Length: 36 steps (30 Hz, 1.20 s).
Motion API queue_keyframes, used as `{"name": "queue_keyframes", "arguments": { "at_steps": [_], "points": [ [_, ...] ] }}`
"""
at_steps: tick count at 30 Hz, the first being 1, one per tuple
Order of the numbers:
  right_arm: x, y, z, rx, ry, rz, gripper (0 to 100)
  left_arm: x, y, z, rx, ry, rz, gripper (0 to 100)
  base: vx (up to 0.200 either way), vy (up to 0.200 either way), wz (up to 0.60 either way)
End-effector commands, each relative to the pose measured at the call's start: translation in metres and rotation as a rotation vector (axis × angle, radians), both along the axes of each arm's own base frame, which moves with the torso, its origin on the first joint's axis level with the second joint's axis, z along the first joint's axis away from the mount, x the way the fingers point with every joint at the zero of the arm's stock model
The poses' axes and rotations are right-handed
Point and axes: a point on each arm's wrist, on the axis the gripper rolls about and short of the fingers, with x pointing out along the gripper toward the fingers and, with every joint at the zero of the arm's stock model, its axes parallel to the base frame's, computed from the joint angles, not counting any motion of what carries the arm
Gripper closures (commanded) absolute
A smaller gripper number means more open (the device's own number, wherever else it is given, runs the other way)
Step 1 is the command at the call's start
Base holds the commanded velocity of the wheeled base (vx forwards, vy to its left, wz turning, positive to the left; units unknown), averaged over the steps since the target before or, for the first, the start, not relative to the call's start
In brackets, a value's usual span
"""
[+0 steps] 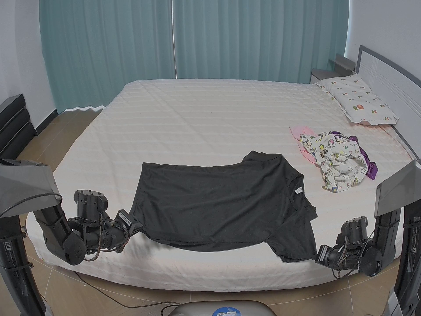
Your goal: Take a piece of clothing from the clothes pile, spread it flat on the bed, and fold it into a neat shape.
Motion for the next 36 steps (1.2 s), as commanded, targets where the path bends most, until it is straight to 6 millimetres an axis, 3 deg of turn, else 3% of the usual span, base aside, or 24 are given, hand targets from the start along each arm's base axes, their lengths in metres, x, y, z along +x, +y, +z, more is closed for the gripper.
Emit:
{"name": "queue_keyframes", "arguments": {
  "at_steps": [1,8,15,16,21,36],
  "points": [
    [-0.012,-0.010,0.020,0.015,-0.039,-0.033,100,-0.002,0.000,0.001,0.003,-0.001,-0.002,100,0.000,0.000,0.00],
    [-0.034,-0.021,0.053,0.079,-0.122,-0.037,100,-0.015,0.003,0.006,0.043,-0.009,-0.010,100,0.000,0.000,0.00],
    [-0.038,-0.025,0.069,0.117,-0.193,-0.055,100,-0.022,0.006,0.010,0.142,-0.038,0.007,100,0.000,0.000,0.00],
    [-0.037,-0.025,0.076,0.144,-0.224,-0.075,100,-0.028,0.008,0.010,0.222,-0.045,0.004,100,0.000,0.000,0.00],
    [-0.037,-0.025,0.082,0.167,-0.264,-0.084,100,-0.045,0.008,0.001,0.356,-0.022,-0.078,100,0.000,0.000,0.00],
    [-0.050,-0.024,0.085,0.136,-0.201,-0.065,100,-0.050,0.006,-0.012,0.407,0.023,-0.119,100,0.000,0.000,0.00]
  ]
}}
